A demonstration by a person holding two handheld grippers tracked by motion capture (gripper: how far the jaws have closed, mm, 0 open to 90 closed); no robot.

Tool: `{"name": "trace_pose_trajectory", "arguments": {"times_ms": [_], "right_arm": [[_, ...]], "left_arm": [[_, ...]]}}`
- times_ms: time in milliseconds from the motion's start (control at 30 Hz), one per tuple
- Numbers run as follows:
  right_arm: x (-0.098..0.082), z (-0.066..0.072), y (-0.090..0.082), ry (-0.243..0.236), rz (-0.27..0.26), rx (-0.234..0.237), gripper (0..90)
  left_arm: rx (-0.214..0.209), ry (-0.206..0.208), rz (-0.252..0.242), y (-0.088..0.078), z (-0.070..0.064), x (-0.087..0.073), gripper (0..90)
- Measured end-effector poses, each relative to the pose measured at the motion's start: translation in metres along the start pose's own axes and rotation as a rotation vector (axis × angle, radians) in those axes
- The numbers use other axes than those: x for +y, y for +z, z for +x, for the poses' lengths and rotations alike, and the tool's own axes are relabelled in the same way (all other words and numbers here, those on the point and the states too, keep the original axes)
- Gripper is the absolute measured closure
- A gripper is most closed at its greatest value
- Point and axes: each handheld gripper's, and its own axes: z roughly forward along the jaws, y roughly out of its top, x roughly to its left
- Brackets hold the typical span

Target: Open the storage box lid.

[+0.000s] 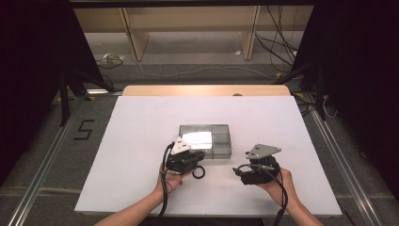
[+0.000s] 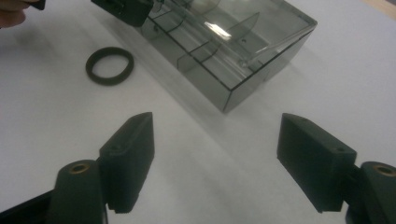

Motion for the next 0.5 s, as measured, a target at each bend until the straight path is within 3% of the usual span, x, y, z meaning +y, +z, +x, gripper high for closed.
{"name": "trace_pose_trajectory", "arguments": {"times_ms": [167,500], "right_arm": [[0.008,-0.001,0.013,-0.001,0.005,-0.010,36.8],[0.022,-0.006,0.031,-0.007,-0.006,-0.075,50.5]], "left_arm": [[0.000,0.001,-0.002,-0.001,0.000,0.001,82.2],[0.000,0.006,-0.012,-0.002,0.000,0.003,82.2]]}}
